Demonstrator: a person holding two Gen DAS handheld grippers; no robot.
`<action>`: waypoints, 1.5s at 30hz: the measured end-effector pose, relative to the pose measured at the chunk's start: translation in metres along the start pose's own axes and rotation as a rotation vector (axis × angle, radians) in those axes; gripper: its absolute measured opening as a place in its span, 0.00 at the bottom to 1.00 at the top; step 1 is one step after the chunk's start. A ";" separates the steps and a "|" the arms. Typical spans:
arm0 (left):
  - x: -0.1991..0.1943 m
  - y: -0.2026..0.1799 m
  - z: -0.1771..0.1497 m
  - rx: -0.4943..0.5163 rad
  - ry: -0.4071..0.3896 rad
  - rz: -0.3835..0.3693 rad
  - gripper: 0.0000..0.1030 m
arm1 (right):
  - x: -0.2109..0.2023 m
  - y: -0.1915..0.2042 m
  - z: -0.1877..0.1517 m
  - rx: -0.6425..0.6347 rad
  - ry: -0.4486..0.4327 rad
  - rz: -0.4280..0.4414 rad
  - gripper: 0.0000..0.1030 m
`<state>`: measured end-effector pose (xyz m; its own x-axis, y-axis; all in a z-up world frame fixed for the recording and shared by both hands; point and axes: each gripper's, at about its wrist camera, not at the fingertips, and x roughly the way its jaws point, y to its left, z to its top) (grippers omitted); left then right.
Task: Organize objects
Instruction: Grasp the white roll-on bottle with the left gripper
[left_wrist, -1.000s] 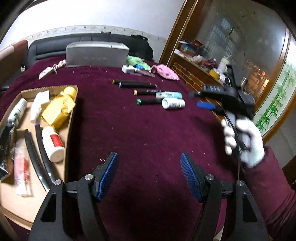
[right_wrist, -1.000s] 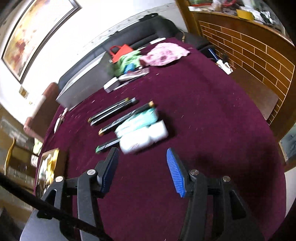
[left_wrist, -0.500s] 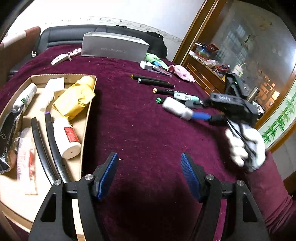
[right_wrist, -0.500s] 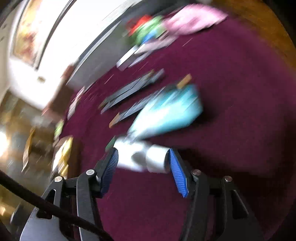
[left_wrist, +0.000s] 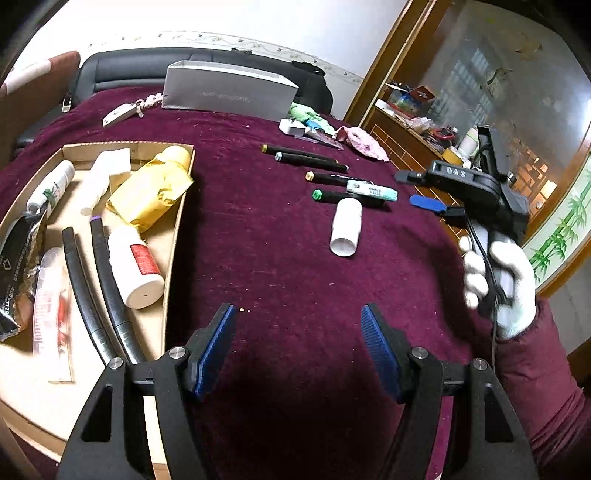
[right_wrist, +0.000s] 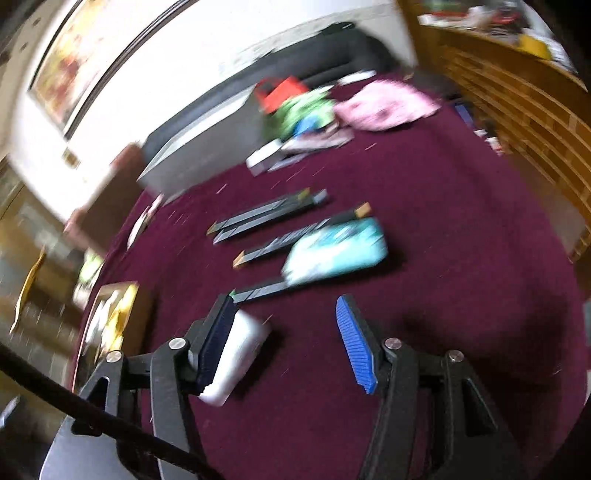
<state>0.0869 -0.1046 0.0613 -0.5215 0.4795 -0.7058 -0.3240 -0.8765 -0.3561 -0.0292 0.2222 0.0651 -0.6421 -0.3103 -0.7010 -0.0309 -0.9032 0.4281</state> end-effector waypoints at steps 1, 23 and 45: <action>0.002 0.001 0.000 -0.005 0.004 -0.001 0.61 | 0.003 -0.006 0.008 0.023 -0.013 -0.027 0.57; 0.035 -0.034 0.026 0.124 0.004 0.053 0.61 | 0.003 -0.002 0.005 -0.090 0.070 0.026 0.67; 0.165 -0.088 0.079 0.367 0.110 0.149 0.28 | 0.020 -0.043 -0.011 0.136 -0.014 0.094 0.66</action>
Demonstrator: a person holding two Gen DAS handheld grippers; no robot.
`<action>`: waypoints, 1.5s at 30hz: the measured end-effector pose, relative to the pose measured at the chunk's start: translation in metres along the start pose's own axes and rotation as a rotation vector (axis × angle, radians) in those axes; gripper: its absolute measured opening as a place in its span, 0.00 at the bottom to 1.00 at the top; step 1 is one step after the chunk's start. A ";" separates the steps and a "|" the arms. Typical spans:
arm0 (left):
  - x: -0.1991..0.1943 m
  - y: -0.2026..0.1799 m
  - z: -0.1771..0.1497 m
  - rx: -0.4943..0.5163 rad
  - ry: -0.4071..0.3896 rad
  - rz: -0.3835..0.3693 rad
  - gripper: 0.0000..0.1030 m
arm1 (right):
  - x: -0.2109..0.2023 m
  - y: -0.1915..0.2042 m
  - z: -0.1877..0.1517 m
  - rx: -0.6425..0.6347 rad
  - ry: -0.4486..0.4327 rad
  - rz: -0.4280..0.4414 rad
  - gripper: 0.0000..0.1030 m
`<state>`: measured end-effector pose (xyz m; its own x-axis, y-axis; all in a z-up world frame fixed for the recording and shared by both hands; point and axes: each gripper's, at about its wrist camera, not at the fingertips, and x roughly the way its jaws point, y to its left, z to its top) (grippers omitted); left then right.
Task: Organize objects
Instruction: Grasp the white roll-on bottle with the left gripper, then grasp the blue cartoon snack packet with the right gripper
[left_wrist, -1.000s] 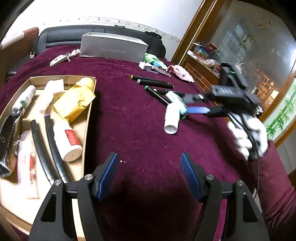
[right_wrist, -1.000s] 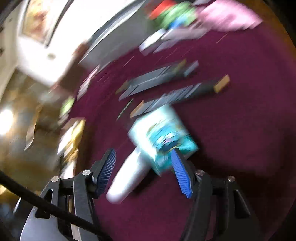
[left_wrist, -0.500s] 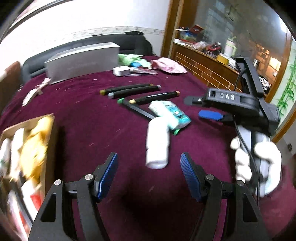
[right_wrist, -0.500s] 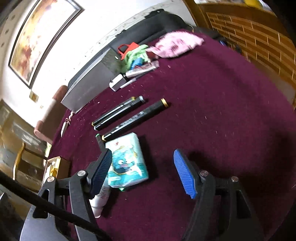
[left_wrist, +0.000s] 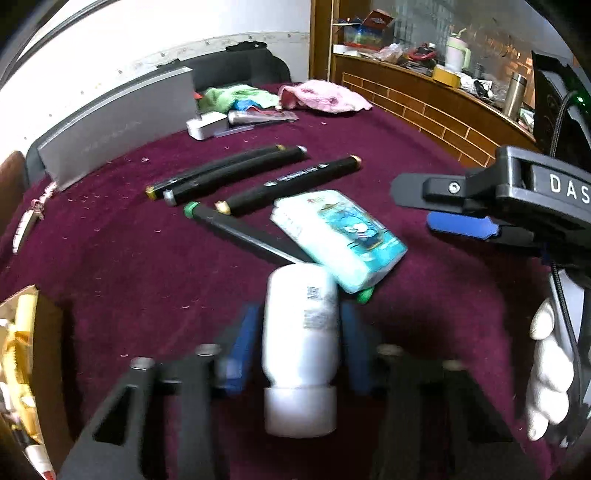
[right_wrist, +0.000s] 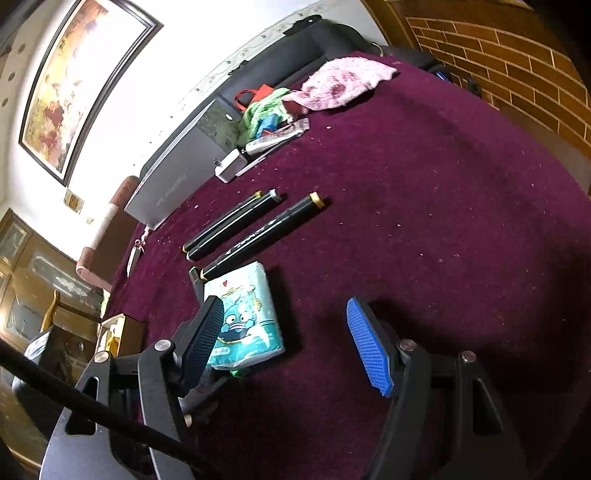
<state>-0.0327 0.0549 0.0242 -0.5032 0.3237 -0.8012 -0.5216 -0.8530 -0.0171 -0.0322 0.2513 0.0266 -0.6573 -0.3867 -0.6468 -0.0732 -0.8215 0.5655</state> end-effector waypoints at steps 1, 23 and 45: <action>-0.004 0.005 -0.002 -0.014 0.008 -0.009 0.28 | 0.000 0.002 -0.001 -0.009 -0.001 -0.004 0.66; -0.029 0.028 -0.033 -0.128 -0.022 -0.007 0.28 | 0.013 0.016 -0.012 -0.104 0.010 -0.096 0.70; -0.091 0.046 -0.083 -0.228 -0.095 -0.110 0.28 | 0.056 0.069 -0.011 -0.255 0.152 -0.256 0.47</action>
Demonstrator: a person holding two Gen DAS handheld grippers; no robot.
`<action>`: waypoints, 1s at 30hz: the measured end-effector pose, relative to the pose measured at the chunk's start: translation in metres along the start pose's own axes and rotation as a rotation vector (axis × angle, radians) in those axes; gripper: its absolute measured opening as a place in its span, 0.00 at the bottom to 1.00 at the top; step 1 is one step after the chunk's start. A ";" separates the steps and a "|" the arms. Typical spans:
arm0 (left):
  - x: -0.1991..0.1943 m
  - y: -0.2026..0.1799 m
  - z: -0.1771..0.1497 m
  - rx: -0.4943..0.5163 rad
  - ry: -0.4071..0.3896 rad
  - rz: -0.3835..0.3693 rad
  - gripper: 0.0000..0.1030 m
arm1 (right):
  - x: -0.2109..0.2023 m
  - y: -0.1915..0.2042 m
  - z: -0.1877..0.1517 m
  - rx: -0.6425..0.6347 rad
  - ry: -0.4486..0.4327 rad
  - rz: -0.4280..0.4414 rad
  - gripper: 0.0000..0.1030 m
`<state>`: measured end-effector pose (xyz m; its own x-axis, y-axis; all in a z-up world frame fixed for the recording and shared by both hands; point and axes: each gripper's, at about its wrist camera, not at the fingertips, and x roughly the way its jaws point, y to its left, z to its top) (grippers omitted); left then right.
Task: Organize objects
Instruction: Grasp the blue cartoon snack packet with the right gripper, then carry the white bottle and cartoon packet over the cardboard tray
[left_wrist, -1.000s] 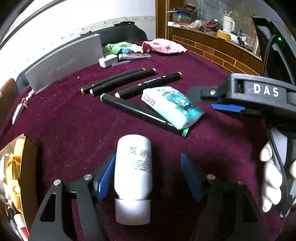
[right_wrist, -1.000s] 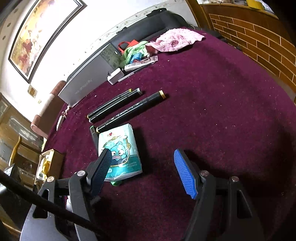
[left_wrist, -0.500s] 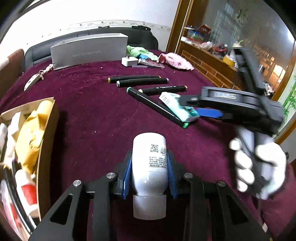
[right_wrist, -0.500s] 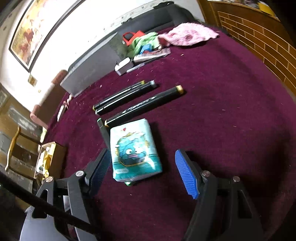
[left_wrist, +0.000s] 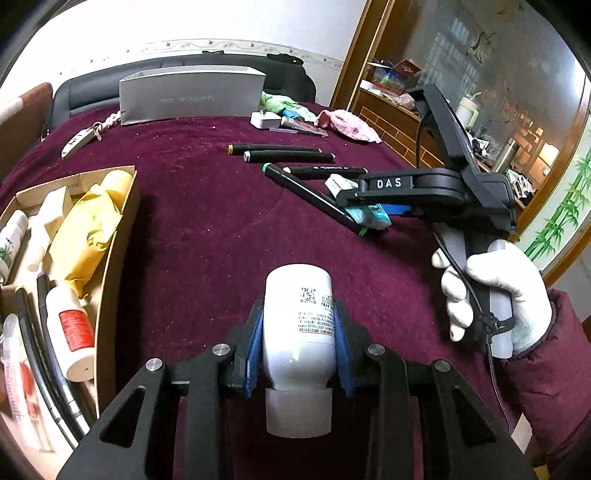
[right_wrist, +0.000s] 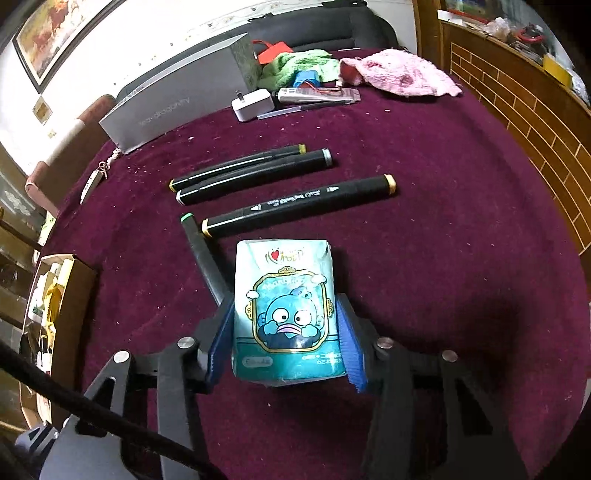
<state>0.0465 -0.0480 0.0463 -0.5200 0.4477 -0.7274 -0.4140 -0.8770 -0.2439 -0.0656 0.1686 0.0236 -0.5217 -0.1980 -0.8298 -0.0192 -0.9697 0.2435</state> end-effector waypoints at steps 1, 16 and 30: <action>-0.002 0.000 -0.001 0.001 -0.003 0.000 0.28 | -0.002 0.000 -0.002 0.002 0.001 0.001 0.47; -0.030 -0.006 -0.017 -0.003 -0.026 -0.050 0.28 | -0.049 -0.013 -0.051 0.073 -0.025 0.099 0.46; -0.051 -0.012 -0.039 0.001 -0.033 -0.062 0.28 | -0.071 -0.004 -0.099 0.069 -0.022 0.140 0.46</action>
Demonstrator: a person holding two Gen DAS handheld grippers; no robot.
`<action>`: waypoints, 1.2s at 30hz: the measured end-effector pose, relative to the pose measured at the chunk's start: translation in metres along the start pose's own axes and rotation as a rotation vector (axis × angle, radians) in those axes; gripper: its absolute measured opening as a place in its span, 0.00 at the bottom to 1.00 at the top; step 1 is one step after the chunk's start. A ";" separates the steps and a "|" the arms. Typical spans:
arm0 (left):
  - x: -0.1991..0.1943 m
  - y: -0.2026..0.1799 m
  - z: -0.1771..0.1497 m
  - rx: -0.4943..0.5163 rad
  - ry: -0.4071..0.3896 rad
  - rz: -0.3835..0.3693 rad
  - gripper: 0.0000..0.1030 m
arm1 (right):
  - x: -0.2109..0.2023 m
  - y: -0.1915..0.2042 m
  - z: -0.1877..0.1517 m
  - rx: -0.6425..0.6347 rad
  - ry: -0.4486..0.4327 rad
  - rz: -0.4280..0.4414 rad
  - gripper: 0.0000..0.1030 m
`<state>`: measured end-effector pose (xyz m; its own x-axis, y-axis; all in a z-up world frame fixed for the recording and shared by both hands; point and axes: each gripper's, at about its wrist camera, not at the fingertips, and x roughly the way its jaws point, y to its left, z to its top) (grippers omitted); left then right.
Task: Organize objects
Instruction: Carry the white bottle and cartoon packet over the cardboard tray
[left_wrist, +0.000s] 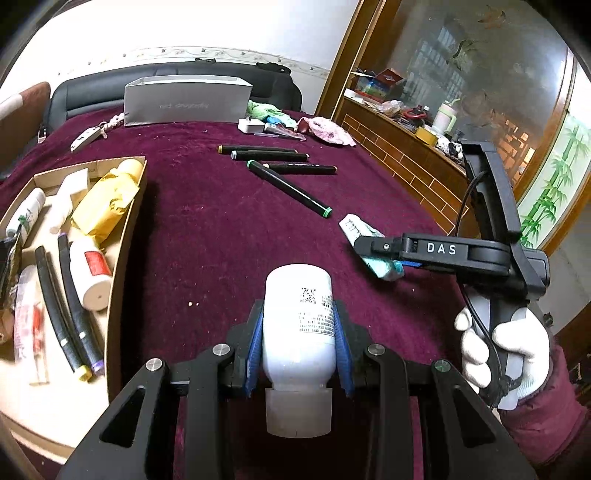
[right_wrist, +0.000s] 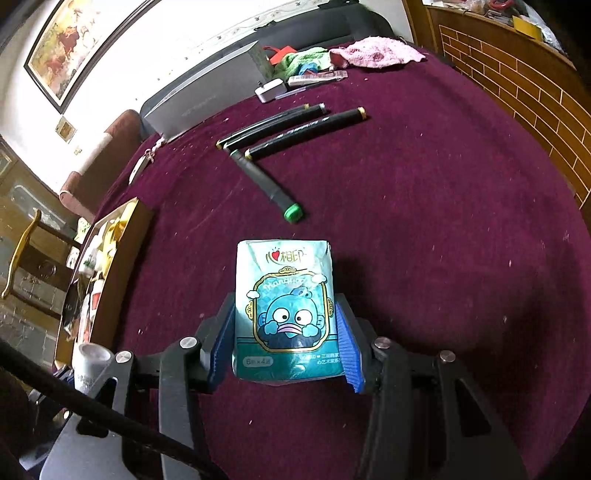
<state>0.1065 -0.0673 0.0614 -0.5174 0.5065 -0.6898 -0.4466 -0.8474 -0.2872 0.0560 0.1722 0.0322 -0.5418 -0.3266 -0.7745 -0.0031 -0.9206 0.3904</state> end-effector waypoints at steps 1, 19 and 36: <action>-0.001 0.001 -0.001 -0.002 -0.002 0.001 0.28 | -0.001 0.002 -0.002 -0.001 0.001 0.004 0.46; -0.031 0.019 -0.018 -0.048 -0.046 -0.001 0.28 | -0.007 0.041 -0.029 -0.044 0.020 0.071 0.46; -0.084 0.086 -0.025 -0.154 -0.158 0.115 0.29 | 0.003 0.135 -0.038 -0.171 0.075 0.212 0.47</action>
<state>0.1302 -0.1869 0.0778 -0.6716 0.4140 -0.6144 -0.2679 -0.9089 -0.3196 0.0859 0.0394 0.0637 -0.4517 -0.5246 -0.7216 0.2486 -0.8508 0.4630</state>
